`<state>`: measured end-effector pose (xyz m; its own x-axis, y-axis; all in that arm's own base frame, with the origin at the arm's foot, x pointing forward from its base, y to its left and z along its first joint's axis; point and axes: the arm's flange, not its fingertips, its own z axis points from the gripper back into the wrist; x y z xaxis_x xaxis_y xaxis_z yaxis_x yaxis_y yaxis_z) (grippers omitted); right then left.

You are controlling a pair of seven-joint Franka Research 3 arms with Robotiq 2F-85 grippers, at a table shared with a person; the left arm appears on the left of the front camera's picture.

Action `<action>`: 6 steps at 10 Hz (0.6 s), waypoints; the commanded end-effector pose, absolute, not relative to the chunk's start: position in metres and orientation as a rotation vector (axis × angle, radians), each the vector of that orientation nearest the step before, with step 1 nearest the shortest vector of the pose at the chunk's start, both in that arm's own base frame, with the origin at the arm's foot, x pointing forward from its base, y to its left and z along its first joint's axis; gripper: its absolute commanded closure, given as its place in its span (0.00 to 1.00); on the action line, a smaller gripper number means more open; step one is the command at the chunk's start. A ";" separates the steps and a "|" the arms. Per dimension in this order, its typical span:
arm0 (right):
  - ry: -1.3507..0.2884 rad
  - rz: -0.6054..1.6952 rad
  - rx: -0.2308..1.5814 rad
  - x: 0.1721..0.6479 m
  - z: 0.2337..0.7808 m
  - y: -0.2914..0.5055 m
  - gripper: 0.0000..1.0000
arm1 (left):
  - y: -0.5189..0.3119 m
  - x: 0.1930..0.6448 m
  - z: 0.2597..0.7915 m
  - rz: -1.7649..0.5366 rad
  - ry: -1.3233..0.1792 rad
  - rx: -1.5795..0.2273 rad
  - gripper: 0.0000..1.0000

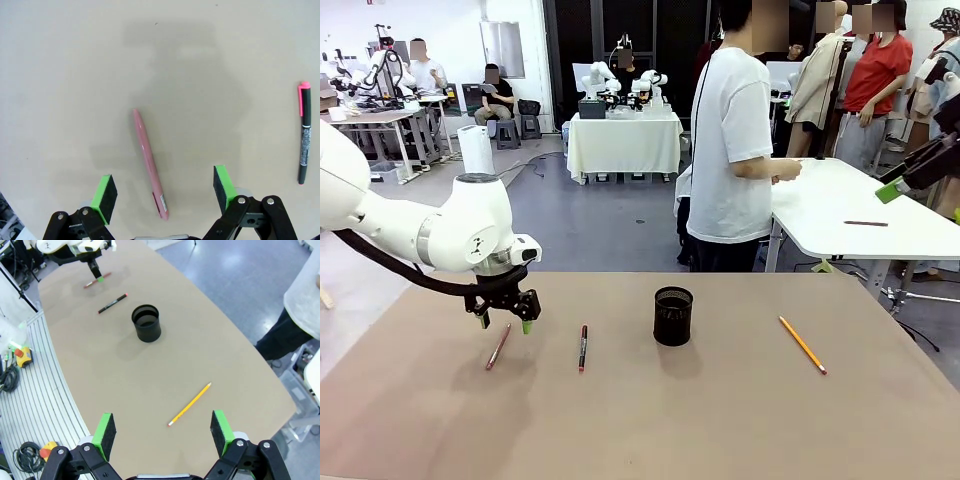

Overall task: Place the pens into the pen holder.
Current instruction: Pick up a writing instrument from the table and place it into the Pen holder.

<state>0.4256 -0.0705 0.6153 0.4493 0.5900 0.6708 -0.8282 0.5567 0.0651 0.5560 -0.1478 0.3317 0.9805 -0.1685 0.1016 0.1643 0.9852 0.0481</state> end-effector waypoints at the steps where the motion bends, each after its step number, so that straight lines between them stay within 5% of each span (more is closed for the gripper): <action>1: -0.653 0.905 0.420 0.426 0.617 -0.069 0.00 | -0.139 0.563 0.325 -0.194 -0.078 0.031 0.00; 4: -0.653 0.905 0.420 0.426 0.617 -0.069 0.00 | -0.136 0.571 0.316 -0.152 -0.076 0.043 0.00; 6: -0.653 0.905 0.420 0.426 0.617 -0.069 0.00 | -0.135 0.572 0.314 -0.150 -0.065 0.044 0.38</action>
